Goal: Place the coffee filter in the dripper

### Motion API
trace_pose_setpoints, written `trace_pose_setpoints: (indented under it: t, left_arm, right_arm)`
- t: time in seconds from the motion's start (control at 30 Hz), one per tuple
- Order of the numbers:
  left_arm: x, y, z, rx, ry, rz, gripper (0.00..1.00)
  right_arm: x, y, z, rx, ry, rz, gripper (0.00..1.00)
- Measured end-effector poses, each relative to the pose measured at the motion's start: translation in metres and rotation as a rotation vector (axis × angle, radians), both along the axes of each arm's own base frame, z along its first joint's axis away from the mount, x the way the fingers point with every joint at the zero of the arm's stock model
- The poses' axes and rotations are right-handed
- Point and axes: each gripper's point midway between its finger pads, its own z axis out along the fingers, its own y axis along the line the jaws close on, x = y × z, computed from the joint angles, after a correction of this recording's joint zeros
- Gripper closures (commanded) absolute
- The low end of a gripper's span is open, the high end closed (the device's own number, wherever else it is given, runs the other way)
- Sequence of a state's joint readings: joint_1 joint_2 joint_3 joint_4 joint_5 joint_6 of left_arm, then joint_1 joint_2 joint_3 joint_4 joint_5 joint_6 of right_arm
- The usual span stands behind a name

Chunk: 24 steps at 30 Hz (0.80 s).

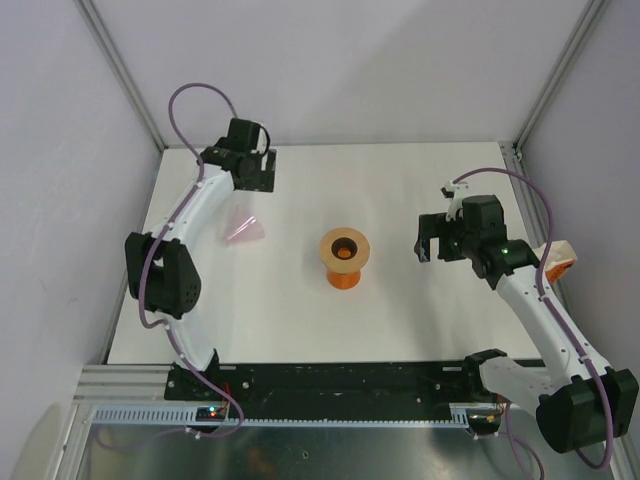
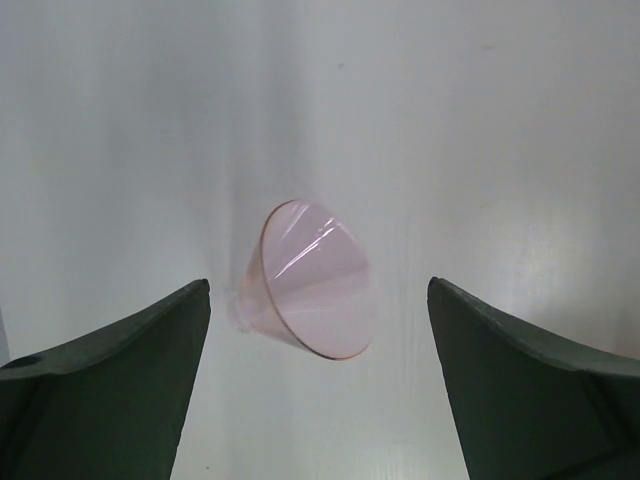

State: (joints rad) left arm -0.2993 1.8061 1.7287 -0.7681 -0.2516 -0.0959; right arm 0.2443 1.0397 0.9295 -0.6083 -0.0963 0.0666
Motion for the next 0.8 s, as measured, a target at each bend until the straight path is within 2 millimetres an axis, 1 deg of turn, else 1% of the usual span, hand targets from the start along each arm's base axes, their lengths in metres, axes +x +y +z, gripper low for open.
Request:
trace_pose_setpoints:
  t: [0.03,0.1,0.17,0.23,0.37,0.47,0.57,0.63,0.7,0.8]
  left_arm:
    - [-0.001,0.010,-0.010,0.008,0.018,0.033,0.07]
    - [-0.001,0.026,-0.024,0.022,0.036,0.078,0.07]
    - [-0.002,0.032,-0.034,0.024,0.046,0.095,0.07]
    - [-0.003,0.033,-0.044,0.026,0.061,0.100,0.08]
    - [0.004,0.036,-0.066,0.028,0.090,0.116,0.09]
    - [0.009,0.048,-0.090,0.043,0.130,0.144,0.11]
    - [0.011,0.069,-0.107,0.071,0.165,0.192,0.13]
    - [0.012,0.081,-0.111,0.087,0.170,0.217,0.16]
    - [0.013,0.090,-0.111,0.095,0.168,0.235,0.20]
    - [0.016,0.097,-0.110,0.097,0.157,0.248,0.28]
  right_arm:
    - [0.000,0.000,0.000,0.001,-0.001,0.000,0.01]
    - [0.000,0.000,0.001,0.001,-0.002,0.000,0.01]
    - [0.000,0.000,0.001,0.001,-0.002,0.000,0.01]
    - [0.000,0.000,0.001,0.000,-0.002,-0.001,0.01]
    - [0.000,-0.001,0.001,0.000,-0.002,-0.003,0.01]
    - [0.000,-0.001,0.001,0.001,-0.002,-0.004,0.01]
    - [0.000,-0.001,0.001,0.001,-0.003,-0.004,0.01]
    - [0.000,-0.001,0.001,0.001,-0.002,-0.005,0.01]
    - [0.001,-0.002,0.001,0.003,-0.002,-0.006,0.01]
    - [0.001,-0.002,0.001,0.007,-0.005,-0.007,0.01]
